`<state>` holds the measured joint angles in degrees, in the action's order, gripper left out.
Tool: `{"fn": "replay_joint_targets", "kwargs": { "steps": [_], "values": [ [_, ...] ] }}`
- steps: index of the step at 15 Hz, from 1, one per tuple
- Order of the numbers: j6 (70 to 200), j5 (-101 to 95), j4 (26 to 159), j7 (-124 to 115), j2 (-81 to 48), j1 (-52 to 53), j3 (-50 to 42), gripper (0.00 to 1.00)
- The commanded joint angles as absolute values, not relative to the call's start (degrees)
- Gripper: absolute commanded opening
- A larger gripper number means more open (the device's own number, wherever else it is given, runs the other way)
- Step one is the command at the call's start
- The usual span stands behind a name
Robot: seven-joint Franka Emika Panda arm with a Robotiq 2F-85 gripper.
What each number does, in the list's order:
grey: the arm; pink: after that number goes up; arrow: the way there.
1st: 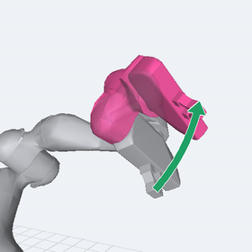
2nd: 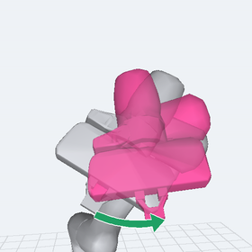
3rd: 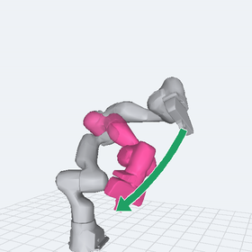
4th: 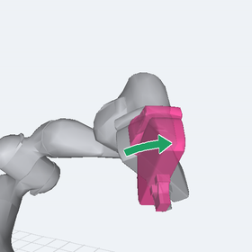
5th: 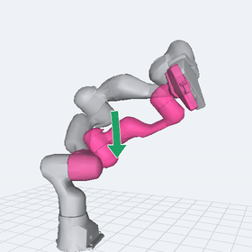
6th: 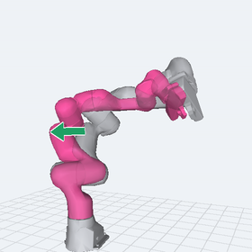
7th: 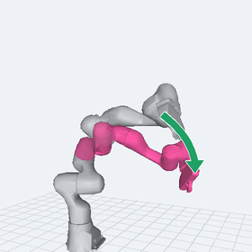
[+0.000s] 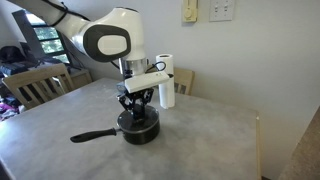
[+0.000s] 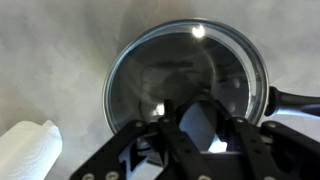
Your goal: Put the glass lid on top of the black pot
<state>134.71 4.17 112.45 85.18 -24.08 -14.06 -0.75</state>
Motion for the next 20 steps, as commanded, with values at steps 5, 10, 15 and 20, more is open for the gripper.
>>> {"fn": "replay_joint_targets", "kwargs": {
  "steps": [5,10,15,20],
  "values": [
    [134.92,4.24,111.89,85.95,-24.59,-13.74,0.18,0.15],
    [135.13,4.08,111.30,85.86,-25.13,-13.66,0.09,0.15],
    [135.31,4.19,110.80,85.88,-25.52,-13.74,0.11,0.15],
    [135.51,3.76,110.58,85.72,-26.13,-13.72,-0.16,0.15]
  ]
}}
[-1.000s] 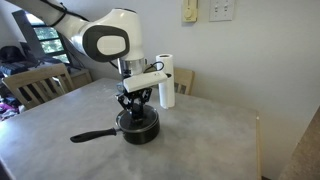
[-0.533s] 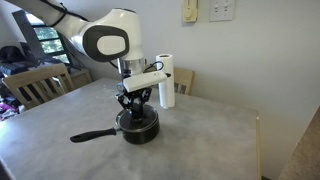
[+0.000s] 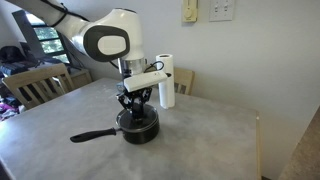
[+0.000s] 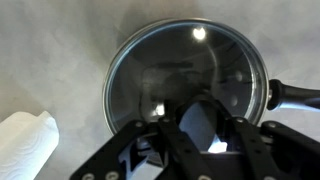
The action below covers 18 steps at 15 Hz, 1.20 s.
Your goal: Put the glass lid on top of the black pot
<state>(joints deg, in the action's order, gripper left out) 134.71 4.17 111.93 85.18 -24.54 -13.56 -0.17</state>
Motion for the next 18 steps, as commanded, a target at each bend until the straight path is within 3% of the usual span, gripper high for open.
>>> {"fn": "replay_joint_targets", "kwargs": {
  "steps": [1,15,16,17,18],
  "values": [
    [135.71,3.66,110.71,85.78,-26.22,-13.72,-0.20,0.15],
    [135.96,3.72,108.74,85.78,-28.44,-14.04,-0.02,0.15],
    [135.73,3.69,108.89,85.79,-28.28,-14.03,-0.01,0.51],
    [135.54,3.86,109.10,85.82,-27.85,-14.06,0.07,0.66],
    [135.15,4.02,109.15,85.97,-27.34,-14.13,0.18,0.72]
  ]
}}
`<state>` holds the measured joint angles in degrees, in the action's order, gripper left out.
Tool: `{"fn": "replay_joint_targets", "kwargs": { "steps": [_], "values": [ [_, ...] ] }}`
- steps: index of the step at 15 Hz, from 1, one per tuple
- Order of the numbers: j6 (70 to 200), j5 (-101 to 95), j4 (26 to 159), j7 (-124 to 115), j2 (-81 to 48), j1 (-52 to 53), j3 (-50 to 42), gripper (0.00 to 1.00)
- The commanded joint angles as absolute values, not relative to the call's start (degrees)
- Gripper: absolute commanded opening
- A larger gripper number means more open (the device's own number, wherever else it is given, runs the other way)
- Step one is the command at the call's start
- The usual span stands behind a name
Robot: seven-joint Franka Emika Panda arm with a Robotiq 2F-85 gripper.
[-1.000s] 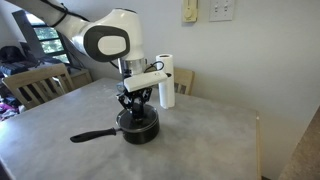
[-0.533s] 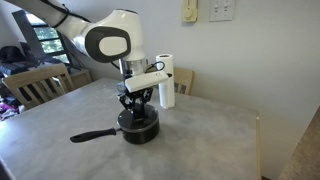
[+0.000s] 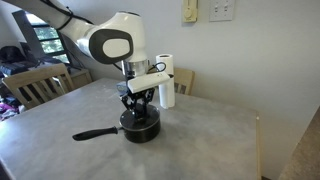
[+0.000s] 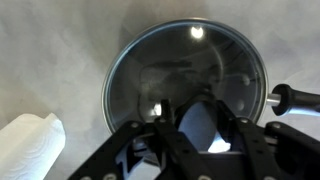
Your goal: Put the glass lid on top of the black pot
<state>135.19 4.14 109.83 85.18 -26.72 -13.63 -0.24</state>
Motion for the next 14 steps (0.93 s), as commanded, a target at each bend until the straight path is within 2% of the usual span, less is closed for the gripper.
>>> {"fn": "replay_joint_targets", "kwargs": {
  "steps": [1,4,5,14],
  "values": [
    [134.79,4.34,109.28,86.25,-26.59,-14.28,0.39,0.78],
    [134.69,5.39,109.54,87.11,-24.38,-14.64,1.05,0.98],
    [134.61,5.66,109.52,87.25,-23.65,-14.64,1.20,1.00],
    [134.87,5.52,108.77,85.10,-21.24,-13.09,0.76,1.00]
  ]
}}
